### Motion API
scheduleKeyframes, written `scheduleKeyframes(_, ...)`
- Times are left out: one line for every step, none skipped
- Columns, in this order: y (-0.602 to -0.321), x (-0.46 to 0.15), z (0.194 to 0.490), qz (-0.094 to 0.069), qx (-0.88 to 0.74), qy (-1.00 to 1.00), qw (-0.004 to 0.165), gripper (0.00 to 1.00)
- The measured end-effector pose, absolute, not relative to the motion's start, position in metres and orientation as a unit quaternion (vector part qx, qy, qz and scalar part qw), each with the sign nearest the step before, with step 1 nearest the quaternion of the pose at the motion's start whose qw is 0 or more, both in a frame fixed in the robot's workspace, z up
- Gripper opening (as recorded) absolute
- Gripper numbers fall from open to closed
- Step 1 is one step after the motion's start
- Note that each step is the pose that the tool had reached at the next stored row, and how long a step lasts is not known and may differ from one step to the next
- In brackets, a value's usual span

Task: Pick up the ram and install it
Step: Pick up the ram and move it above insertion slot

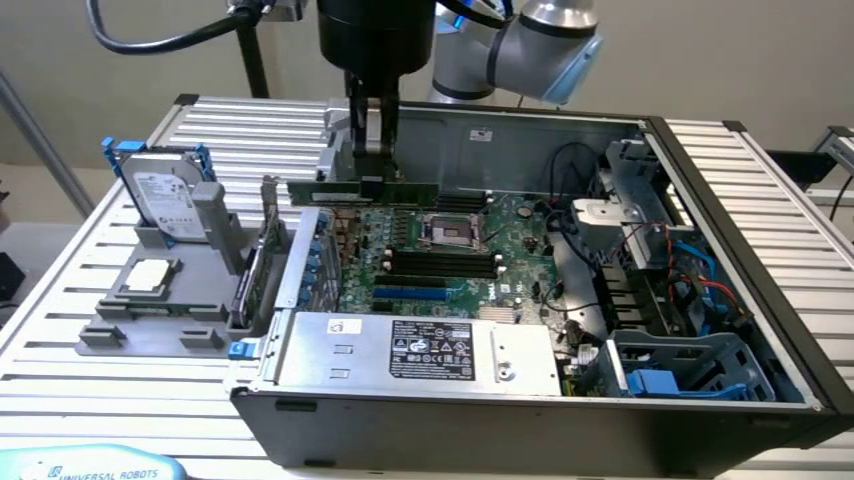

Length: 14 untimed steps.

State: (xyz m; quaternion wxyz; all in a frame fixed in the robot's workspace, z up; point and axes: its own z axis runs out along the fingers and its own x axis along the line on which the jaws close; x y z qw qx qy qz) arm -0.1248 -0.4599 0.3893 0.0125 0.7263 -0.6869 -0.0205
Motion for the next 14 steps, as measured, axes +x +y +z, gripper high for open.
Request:
scheduleKeyframes(-0.459,-0.120,0.389,-0.021,0.726,-0.687,0.013,0.13)
scheduleKeyframes(-0.458,-0.116,0.389,-0.021,0.726,-0.687,0.013,0.13)
scheduleKeyframes(-0.458,-0.112,0.389,-0.021,0.726,-0.687,0.013,0.13)
scheduleKeyframes(-0.457,-0.109,0.389,-0.021,0.726,-0.687,0.013,0.13)
scheduleKeyframes(-0.455,-0.105,0.389,-0.021,0.726,-0.687,0.013,0.13)
scheduleKeyframes(-0.454,-0.102,0.389,-0.022,0.726,-0.687,0.013,0.13)
scheduleKeyframes(-0.451,-0.099,0.389,-0.022,0.726,-0.687,0.013,0.13)
scheduleKeyframes(-0.449,-0.097,0.389,-0.022,0.726,-0.687,0.013,0.13)
scheduleKeyframes(-0.446,-0.095,0.388,-0.022,0.726,-0.687,0.013,0.13)
scheduleKeyframes(-0.443,-0.094,0.388,-0.022,0.726,-0.687,0.013,0.13)
scheduleKeyframes(-0.439,-0.093,0.388,-0.022,0.726,-0.687,0.013,0.13)
scheduleKeyframes(-0.435,-0.091,0.387,-0.022,0.726,-0.687,0.013,0.13)
scheduleKeyframes(-0.431,-0.090,0.386,-0.022,0.726,-0.687,0.013,0.13)
scheduleKeyframes(-0.427,-0.089,0.386,-0.022,0.726,-0.687,0.013,0.13)
